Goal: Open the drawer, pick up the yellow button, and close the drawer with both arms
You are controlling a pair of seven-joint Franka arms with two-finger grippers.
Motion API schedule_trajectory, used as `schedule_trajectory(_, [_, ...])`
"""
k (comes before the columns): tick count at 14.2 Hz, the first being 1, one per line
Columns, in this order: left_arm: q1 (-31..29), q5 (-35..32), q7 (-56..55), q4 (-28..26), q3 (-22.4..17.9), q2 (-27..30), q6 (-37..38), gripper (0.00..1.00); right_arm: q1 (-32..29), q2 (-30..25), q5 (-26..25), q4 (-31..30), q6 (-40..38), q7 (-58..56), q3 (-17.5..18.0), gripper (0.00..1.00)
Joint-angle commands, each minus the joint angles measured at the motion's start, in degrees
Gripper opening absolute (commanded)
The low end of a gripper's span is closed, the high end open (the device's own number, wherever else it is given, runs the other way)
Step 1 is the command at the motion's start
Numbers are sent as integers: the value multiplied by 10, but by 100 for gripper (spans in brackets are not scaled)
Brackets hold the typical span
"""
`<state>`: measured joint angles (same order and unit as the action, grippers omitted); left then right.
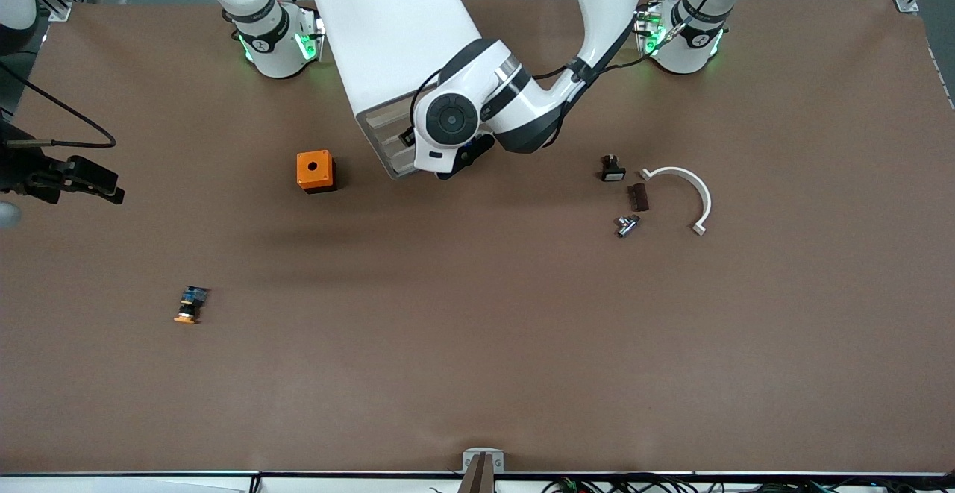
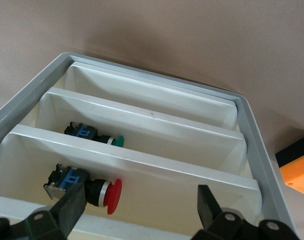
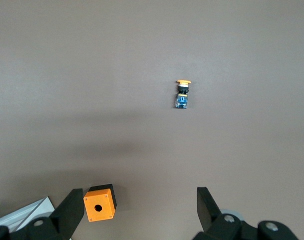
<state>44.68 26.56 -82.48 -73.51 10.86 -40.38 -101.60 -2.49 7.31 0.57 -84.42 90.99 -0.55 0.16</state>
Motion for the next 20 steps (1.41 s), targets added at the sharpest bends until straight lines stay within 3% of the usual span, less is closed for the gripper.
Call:
schedule_trajectory(1, [-1,22,-5,-2,6,7,2,99,-10,0,0,14,-46,7,5,100])
schedule_trajectory(4, [-20,4,-3,1,-1,13,1,99,-3,-14,7,14,-69,7,11,100])
schedule_trajectory(6, [-31,-56,0,5,-2,22,1,99,-3,-30,8,6,-80,7,10,100])
schedule_trajectory(12, [-126,-85,93,8,-7,121,11,99,3,-30,27,2,-96,8,10,100])
schedule_trajectory(15, [-173,-128,179,7,-5,176,95,99,20,-30,29,2,-100,8,10,100])
schedule_trajectory(20, [-266,-177,390,3,-3,243,276,99,-3,-35,29,2,-101,8,5,100])
